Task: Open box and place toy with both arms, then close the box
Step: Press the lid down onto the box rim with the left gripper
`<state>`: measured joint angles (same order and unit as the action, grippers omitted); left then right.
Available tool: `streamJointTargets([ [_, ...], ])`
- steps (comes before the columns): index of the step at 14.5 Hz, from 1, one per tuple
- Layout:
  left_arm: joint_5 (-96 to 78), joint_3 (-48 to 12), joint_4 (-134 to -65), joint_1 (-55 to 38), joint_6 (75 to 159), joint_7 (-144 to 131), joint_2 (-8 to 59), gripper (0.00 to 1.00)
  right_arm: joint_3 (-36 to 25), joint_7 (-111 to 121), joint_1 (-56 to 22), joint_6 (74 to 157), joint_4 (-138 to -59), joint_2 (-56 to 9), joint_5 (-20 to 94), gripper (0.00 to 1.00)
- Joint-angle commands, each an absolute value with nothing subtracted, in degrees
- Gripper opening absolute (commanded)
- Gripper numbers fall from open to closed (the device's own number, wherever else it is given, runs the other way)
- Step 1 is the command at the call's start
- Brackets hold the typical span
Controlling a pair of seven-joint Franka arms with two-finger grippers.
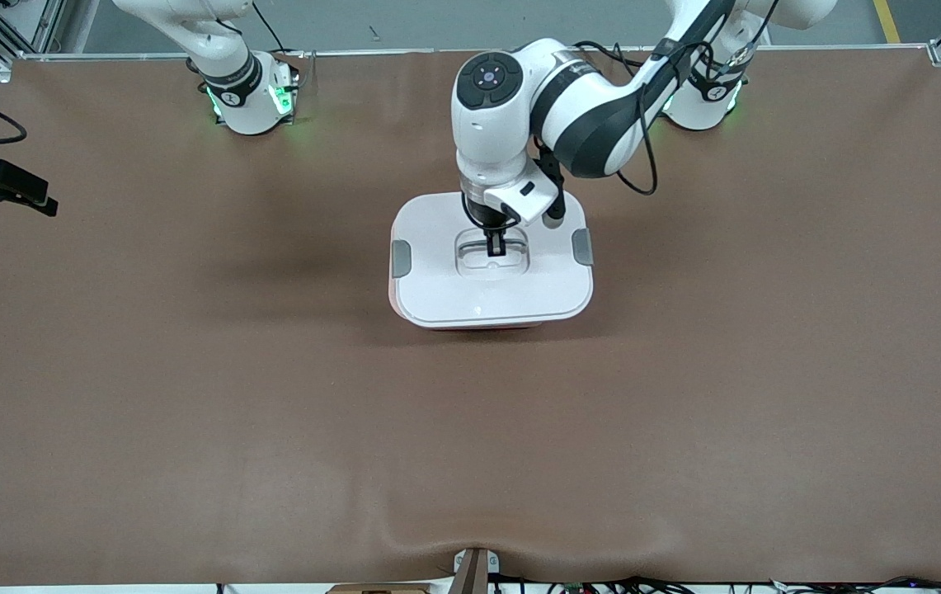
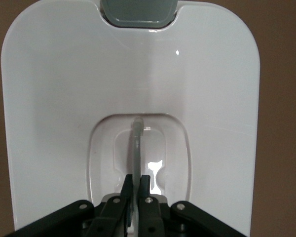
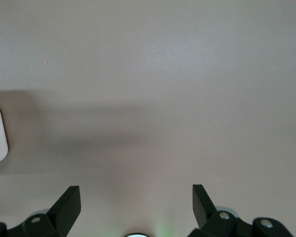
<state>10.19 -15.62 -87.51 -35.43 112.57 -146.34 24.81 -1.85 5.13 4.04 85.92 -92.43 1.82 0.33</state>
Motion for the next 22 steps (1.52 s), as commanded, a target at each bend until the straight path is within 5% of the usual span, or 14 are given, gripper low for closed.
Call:
streamJointTargets([
  [1, 11.69, -15.47, -86.39, -36.12, 113.73, -148.09, 25.66, 0.00, -0.88, 4.05, 4.66, 85.17, -91.76, 2.46, 1.67, 1.00],
  [22, 14.15, -15.56, -92.99, -38.23, 118.12, -150.29, 25.58, 0.00, -0.79, 8.26, 3.34, 85.34, -91.23, 2.20, 3.52, 1.00],
])
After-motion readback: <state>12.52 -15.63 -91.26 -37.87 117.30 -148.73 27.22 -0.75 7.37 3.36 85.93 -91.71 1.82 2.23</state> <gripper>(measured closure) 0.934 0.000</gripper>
